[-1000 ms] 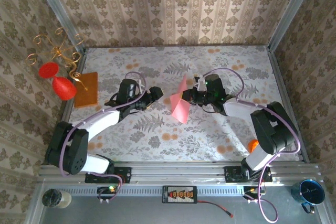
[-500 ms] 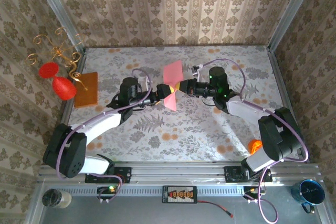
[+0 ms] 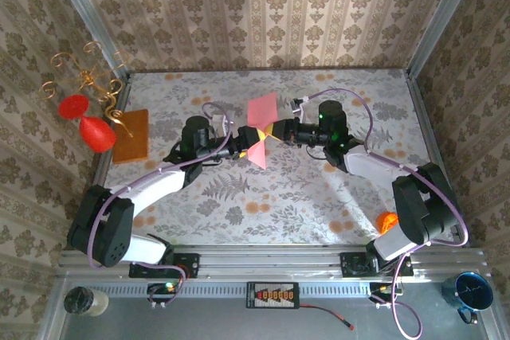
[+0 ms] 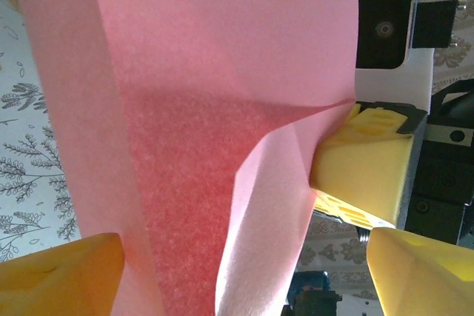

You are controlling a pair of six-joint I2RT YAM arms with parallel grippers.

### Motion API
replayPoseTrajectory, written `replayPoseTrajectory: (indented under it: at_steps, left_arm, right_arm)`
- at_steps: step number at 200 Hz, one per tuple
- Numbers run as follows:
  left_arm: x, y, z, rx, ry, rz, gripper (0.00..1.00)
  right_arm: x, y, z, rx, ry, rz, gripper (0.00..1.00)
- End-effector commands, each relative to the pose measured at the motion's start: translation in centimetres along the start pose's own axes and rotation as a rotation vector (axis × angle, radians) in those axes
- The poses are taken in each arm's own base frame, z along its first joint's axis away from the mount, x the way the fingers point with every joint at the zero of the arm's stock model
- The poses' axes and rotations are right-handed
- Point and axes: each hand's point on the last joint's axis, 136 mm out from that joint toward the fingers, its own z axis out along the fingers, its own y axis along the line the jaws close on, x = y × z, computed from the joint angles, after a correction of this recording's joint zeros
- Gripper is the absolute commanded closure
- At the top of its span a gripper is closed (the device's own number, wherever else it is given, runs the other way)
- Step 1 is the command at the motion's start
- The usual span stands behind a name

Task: Fold a paper plane with a square sheet of paper (pick it up from the middle)

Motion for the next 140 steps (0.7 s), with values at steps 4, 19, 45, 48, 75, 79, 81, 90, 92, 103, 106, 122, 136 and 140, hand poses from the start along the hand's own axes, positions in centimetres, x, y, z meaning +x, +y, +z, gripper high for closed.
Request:
replayPoseTrajectory:
  at_steps: [4, 19, 45, 48, 75, 79, 81, 90, 92, 103, 106, 122, 136, 140]
  left_arm:
    - [-0.84, -2.90, -0.77, 0.039, -0.004, 0.100, 0.20]
    - [-1.00, -3.08, -1.02, 0.037, -0.009, 0.109, 0.26]
    - [-1.27, -2.76, -1.29, 0.030, -0.020, 0.103, 0.37]
    - [-1.27, -2.76, -1.30, 0.030, -0.020, 0.103, 0.38]
    - [-1.33, -2.55, -1.38, 0.027, -0.022, 0.103, 0.47]
    - [-1.34, -2.54, -1.38, 0.026, -0.023, 0.104, 0.48]
    - [-1.34, -2.53, -1.38, 0.026, -0.023, 0.103, 0.49]
    - [-1.36, -2.44, -1.41, 0.024, -0.024, 0.104, 0.51]
    - [-1.37, -2.42, -1.43, 0.024, -0.025, 0.103, 0.52]
    - [-1.40, -2.33, -1.44, 0.023, -0.029, 0.104, 0.55]
    - [-1.38, -2.30, -1.44, 0.023, -0.029, 0.104, 0.56]
    - [-1.33, -2.35, -1.44, 0.028, -0.028, 0.108, 0.59]
    - [-1.35, -2.27, -1.45, 0.027, -0.028, 0.107, 0.62]
    - [-1.38, -2.31, -1.45, 0.028, -0.029, 0.109, 0.63]
  right_arm:
    - [-0.11, 1.64, -0.76, -0.040, 0.003, -0.025, 0.91]
    - [-0.06, 1.59, -0.87, -0.038, 0.003, -0.024, 0.91]
    - [-0.03, 1.37, -0.96, -0.034, 0.002, -0.019, 0.91]
    - [-0.02, 1.40, -0.97, -0.034, 0.002, -0.020, 0.91]
    - [0.07, 1.38, -0.94, -0.034, 0.006, -0.018, 0.89]
    - [0.07, 1.32, -0.95, -0.034, 0.006, -0.017, 0.89]
    - [0.08, 1.35, -0.93, -0.034, 0.007, -0.017, 0.89]
    - [0.14, 1.28, -0.95, -0.033, 0.009, -0.016, 0.88]
    - [0.14, 1.26, -0.95, -0.033, 0.009, -0.016, 0.88]
    - [0.24, 1.15, -0.91, -0.033, 0.012, -0.014, 0.88]
    - [0.22, 1.19, -0.91, -0.034, 0.012, -0.015, 0.88]
    - [0.29, 1.03, -0.89, -0.032, 0.013, -0.013, 0.88]
    - [0.34, 0.92, -0.85, -0.029, 0.014, -0.010, 0.87]
    - [0.31, 0.91, -0.86, -0.029, 0.013, -0.011, 0.88]
